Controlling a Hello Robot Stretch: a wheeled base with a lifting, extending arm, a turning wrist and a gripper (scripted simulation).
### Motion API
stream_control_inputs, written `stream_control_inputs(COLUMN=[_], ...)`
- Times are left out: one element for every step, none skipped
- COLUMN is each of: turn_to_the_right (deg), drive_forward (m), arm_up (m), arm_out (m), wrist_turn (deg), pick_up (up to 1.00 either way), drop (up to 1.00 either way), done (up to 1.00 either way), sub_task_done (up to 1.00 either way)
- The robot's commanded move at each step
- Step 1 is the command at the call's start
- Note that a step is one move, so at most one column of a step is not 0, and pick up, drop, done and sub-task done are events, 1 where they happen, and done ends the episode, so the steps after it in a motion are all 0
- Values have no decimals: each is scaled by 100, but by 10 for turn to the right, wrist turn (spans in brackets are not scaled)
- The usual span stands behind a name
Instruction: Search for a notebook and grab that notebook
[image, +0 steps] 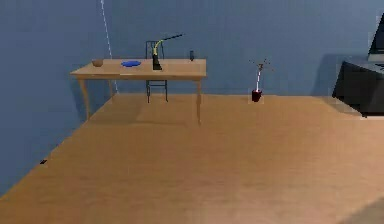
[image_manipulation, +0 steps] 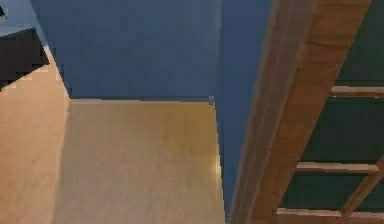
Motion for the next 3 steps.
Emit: stream_control_inputs(turn_to_the_right=[330,0,120], drive_forward=[0,45,0], arm_up=[0,0,0], arm_out=[0,0,0], wrist_turn=[0,0,0], pick_up=[0,0,0], drop=[0,0,0], done=[0,0,0], sub_task_done=[0,0,0])
